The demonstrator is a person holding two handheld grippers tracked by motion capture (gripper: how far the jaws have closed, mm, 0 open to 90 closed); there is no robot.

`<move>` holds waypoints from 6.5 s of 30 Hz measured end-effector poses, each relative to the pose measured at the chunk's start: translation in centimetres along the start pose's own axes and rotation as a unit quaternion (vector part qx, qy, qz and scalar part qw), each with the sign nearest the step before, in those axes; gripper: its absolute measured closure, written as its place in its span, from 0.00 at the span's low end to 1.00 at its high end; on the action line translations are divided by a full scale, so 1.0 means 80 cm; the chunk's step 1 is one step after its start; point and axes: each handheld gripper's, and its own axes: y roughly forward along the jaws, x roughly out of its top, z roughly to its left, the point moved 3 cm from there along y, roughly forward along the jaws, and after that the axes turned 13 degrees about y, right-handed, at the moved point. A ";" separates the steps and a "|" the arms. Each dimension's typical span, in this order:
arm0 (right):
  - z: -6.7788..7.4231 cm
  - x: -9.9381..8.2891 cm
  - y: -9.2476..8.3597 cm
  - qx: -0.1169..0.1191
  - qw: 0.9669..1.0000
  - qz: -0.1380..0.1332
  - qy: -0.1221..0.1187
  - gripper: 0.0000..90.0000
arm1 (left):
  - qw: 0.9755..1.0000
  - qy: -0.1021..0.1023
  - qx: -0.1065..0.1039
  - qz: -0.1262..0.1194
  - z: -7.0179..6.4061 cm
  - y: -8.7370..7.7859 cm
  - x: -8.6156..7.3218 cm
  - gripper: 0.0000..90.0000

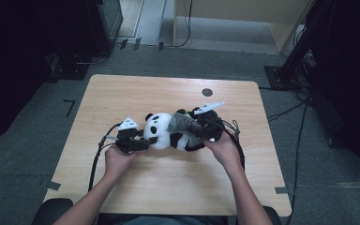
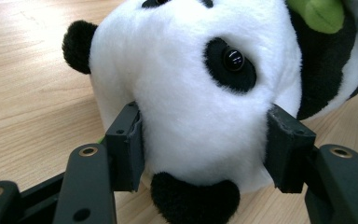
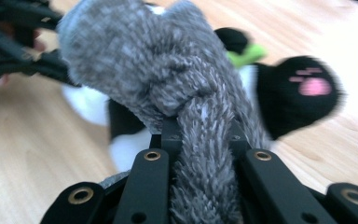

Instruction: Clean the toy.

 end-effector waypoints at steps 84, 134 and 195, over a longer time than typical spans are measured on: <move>0.075 -0.027 0.043 0.025 0.997 -0.054 -0.057 0.86 | 1.000 -0.012 -0.011 0.013 0.005 0.005 0.009 0.41; 0.042 -0.097 0.015 -0.043 0.995 0.004 -0.092 0.86 | 1.000 0.006 -0.006 0.030 0.007 0.012 0.014 0.43; 0.062 -0.105 0.100 -0.027 0.992 0.020 -0.118 0.86 | 0.999 -0.005 -0.017 0.033 0.011 0.014 0.015 0.42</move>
